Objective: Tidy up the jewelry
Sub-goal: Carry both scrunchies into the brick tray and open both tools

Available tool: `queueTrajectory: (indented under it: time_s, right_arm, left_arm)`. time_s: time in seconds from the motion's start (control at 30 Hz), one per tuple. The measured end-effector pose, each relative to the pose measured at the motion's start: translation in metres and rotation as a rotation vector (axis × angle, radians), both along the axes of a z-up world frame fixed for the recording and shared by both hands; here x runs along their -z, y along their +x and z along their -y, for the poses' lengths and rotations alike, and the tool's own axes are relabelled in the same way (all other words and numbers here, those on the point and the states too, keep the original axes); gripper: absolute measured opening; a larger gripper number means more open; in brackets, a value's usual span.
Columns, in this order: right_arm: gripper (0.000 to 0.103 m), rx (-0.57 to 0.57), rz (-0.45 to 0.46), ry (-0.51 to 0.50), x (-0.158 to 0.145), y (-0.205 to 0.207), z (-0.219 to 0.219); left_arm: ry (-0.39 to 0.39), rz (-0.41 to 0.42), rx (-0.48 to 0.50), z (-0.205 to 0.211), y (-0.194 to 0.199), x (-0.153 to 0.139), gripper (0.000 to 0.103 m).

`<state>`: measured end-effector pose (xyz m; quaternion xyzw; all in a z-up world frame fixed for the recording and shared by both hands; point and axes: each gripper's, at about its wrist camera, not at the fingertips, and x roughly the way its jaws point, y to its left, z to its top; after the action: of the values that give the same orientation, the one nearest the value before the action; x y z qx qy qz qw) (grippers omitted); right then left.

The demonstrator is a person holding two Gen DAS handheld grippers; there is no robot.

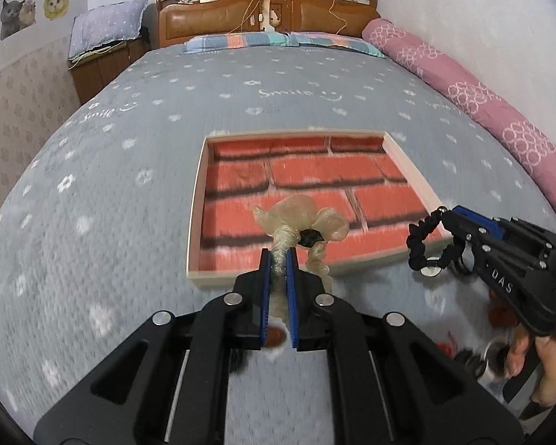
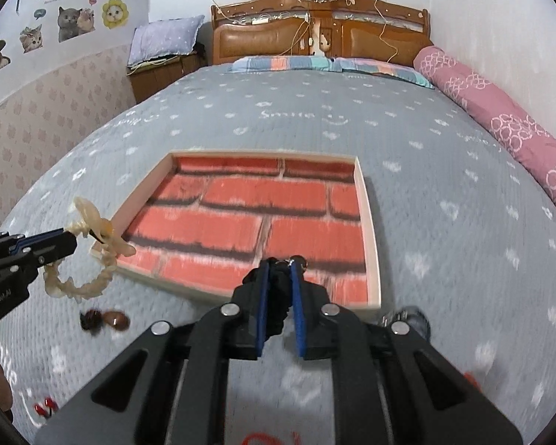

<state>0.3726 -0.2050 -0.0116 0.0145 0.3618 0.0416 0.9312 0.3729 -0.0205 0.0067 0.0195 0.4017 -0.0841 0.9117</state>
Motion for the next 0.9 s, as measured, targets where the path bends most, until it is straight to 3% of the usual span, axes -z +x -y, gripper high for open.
queueTrajectory:
  time_s: [0.17, 0.4, 0.63, 0.9]
  right_arm:
    - [0.012, 0.000, 0.022, 0.012, -0.012, 0.039, 0.005]
    - [0.012, 0.019, 0.035, 0.019, -0.018, 0.106, 0.012]
    - [0.012, 0.051, 0.004, 0.001, 0.006, 0.169, 0.019]
    - [0.012, 0.079, -0.074, -0.012, 0.039, 0.205, 0.033]
  left_arm:
    - [-0.012, -0.028, -0.014, 0.002, 0.050, -0.003, 0.007]
    - [0.007, -0.082, -0.027, 0.008, 0.127, 0.019, 0.007]
    - [0.014, -0.147, -0.060, 0.015, 0.202, 0.050, 0.008]
    - [0.056, -0.212, -0.104, 0.010, 0.246, 0.084, 0.010]
